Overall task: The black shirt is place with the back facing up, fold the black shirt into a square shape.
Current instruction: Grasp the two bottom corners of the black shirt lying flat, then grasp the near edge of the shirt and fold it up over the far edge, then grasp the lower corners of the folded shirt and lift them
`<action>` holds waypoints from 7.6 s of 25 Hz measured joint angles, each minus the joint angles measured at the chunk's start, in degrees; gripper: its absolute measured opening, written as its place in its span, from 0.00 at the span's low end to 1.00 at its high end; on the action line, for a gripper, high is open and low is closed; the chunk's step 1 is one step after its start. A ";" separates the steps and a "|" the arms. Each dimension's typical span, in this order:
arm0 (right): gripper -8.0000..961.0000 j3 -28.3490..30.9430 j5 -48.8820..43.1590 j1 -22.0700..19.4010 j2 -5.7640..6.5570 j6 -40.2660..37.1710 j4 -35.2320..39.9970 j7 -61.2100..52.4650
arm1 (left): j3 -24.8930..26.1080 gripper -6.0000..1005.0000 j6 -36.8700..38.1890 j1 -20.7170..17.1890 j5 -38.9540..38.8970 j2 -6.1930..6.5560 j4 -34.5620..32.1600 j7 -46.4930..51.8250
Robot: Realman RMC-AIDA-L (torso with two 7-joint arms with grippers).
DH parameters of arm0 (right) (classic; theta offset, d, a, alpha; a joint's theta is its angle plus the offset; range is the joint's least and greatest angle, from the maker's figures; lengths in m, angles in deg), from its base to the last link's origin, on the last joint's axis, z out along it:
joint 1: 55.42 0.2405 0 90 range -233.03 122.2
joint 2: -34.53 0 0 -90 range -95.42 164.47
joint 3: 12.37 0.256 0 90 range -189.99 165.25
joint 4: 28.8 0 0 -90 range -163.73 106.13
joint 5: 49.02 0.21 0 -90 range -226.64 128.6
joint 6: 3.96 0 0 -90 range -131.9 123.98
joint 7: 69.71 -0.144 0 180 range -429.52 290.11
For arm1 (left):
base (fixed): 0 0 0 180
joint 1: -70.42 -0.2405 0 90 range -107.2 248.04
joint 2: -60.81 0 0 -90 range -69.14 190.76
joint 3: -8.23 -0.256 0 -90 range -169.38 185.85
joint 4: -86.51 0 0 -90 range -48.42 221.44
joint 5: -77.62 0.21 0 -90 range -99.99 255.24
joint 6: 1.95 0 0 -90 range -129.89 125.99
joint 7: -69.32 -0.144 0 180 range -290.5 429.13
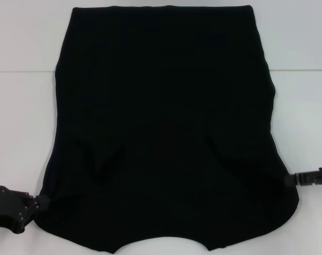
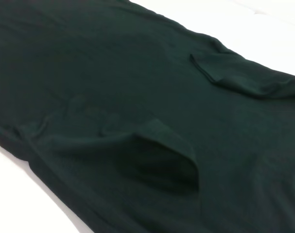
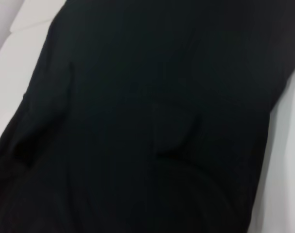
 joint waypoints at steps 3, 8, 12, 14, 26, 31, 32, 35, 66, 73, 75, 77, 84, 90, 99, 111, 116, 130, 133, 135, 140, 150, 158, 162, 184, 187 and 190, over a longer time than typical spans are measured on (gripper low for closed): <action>0.68 -0.03 -1.69 0.13 -0.18 0.03 -0.81 0.03 | -0.11 0.02 0.11 0.00 0.00 0.00 0.00 0.22; 0.67 -0.19 -2.35 0.86 -0.50 -0.02 -2.20 0.41 | -0.31 0.02 0.12 0.00 -0.19 0.00 0.00 0.51; 0.66 -0.34 -2.36 1.01 -0.81 -0.19 -2.13 0.95 | -0.49 0.02 0.09 0.02 -0.30 0.00 0.00 0.53; 0.65 -0.34 -2.36 1.06 -0.86 -0.38 -2.09 1.31 | -0.58 0.02 0.08 0.06 -0.32 0.00 0.00 0.53; 0.42 -0.13 -2.36 0.46 -1.53 -0.46 -1.71 3.71 | -0.60 0.02 0.20 0.09 -0.36 0.00 -0.01 0.65; 0.21 0.36 -2.24 0.13 -1.51 -0.46 -1.66 4.85 | -0.62 0.02 0.24 0.09 -0.36 -0.07 -0.01 1.14; 0.17 0.38 -2.19 0.09 -1.46 -0.50 -1.66 5.18 | -0.62 0.03 0.43 0.09 -0.36 -0.08 -0.02 1.45; 0.12 0.44 -2.16 -0.10 -1.09 -1.11 -1.60 6.27 | -0.60 0.03 1.54 0.09 -0.35 -0.09 -0.46 2.73; 0.07 11.11 -2.36 -14.72 -1.43 -20.26 4.24 22.89 | 5.61 0.03 21.04 -3.37 3.28 0.20 -4.85 11.62; 0.07 15.73 -1.97 -9.65 -0.85 -20.21 4.38 23.02 | 5.79 0.03 18.98 4.17 2.96 1.78 -2.53 13.94; 0.07 17.58 -1.95 -7.21 -0.77 -19.17 4.28 22.88 | 5.90 0.03 17.04 7.28 2.52 2.89 -0.52 14.57; 0.07 18.53 -1.93 -4.80 -0.75 -17.16 4.03 22.23 | 5.92 0.03 13.34 11.02 1.91 4.48 2.67 15.77; 0.07 19.11 -1.84 3.74 -1.08 -4.37 1.00 18.35 | 5.78 0.04 -2.16 20.96 0.92 8.06 11.58 18.80; 0.07 19.10 -1.78 10.04 -0.93 9.79 -6.13 16.85 | 5.30 0.04 -18.45 26.96 0.18 8.78 17.89 18.81; 0.07 17.26 2.81 18.36 -3.70 36.43 -13.47 18.04 | 4.36 0.04 -38.42 31.70 -1.02 8.25 24.26 17.03; 0.11 16.91 12.30 21.46 -5.04 49.91 -18.19 25.00 | 2.08 0.04 -48.34 33.91 -6.96 8.21 29.10 13.62; 0.13 16.88 12.33 20.73 -5.24 50.28 -19.36 24.81 | -0.14 0.04 -52.16 33.97 -7.01 7.11 30.34 13.47; 0.30 17.34 12.65 19.76 -6.18 50.11 -18.10 24.95 | -8.03 0.36 -58.90 33.62 -6.86 5.67 30.44 13.47; 0.42 17.30 14.98 18.85 -6.20 47.94 -16.53 24.91 | -8.13 0.46 -59.35 33.50 -7.04 5.22 29.98 14.02; 0.51 17.05 17.00 17.87 -6.20 45.20 -15.17 24.95 | -8.11 0.50 -58.17 32.90 -7.09 4.71 28.75 15.16; 0.67 17.02 18.61 15.57 -5.74 37.96 -12.89 23.23 | -8.39 0.61 -50.63 28.52 -8.14 2.07 20.92 17.84; 0.72 11.83 18.54 12.99 -5.30 40.70 -13.96 20.87 | -8.88 0.91 -46.51 26.01 -8.69 0.82 18.44 18.38; 0.72 10.10 19.24 11.21 -5.66 37.15 -10.91 21.50 | -8.41 0.95 -36.78 22.55 -9.51 0.93 14.70 18.63; 0.71 9.64 19.71 9.68 -5.44 30.80 -9.97 22.51 | -8.22 0.95 -32.49 18.67 -12.57 0.18 11.48 18.50; 0.71 8.66 19.44 9.40 -5.96 28.84 -9.25 23.78 | -7.84 0.94 -27.40 13.96 -2.94 0.54 10.02 46.30; 0.70 8.57 19.38 9.42 -6.01 29.02 -9.33 23.80 | -8.08 0.94 -27.35 14.26 -1.63 0.61 10.38 46.41; 0.70 8.38 19.36 9.42 -6.07 29.03 -9.36 23.81 | -8.14 0.94 -27.43 14.33 -0.86 0.62 10.39 46.53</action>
